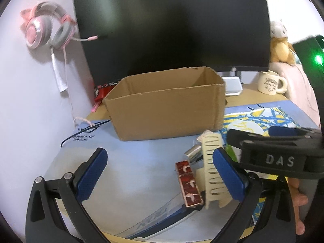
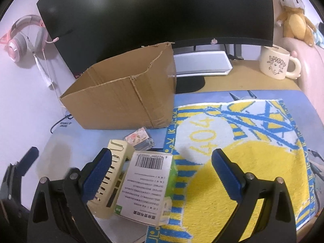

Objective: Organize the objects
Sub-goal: 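Move both grippers toward the cream slotted holder and the white-green medicine box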

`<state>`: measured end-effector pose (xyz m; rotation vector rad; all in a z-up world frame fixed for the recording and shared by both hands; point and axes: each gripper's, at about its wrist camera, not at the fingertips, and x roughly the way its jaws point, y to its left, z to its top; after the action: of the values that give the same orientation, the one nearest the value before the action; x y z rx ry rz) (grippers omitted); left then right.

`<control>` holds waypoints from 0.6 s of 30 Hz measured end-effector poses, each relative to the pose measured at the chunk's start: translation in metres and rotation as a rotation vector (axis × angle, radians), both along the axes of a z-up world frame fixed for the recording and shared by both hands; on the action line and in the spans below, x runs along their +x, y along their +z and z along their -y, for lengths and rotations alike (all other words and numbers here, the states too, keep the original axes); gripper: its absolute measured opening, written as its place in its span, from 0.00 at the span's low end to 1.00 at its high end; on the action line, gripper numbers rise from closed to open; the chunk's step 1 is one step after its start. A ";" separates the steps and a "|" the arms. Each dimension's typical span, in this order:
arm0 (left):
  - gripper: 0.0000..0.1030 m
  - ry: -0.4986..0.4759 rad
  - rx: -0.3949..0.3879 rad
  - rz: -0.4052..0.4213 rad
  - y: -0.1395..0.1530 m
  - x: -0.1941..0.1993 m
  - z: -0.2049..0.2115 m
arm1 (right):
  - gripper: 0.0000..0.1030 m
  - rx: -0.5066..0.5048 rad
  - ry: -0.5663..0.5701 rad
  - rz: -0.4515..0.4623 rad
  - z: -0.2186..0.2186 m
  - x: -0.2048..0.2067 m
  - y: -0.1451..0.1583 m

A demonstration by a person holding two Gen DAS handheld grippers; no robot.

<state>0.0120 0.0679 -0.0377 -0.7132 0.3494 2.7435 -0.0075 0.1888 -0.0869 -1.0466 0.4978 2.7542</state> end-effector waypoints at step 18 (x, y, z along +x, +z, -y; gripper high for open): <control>1.00 -0.034 -0.011 0.115 -0.019 -0.013 -0.020 | 1.00 -0.033 -0.029 0.043 -0.006 -0.005 -0.007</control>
<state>-0.0008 0.0878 -0.0567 -0.8563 0.3485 2.6565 -0.0123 0.1944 -0.0943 -1.0950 0.5491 2.7007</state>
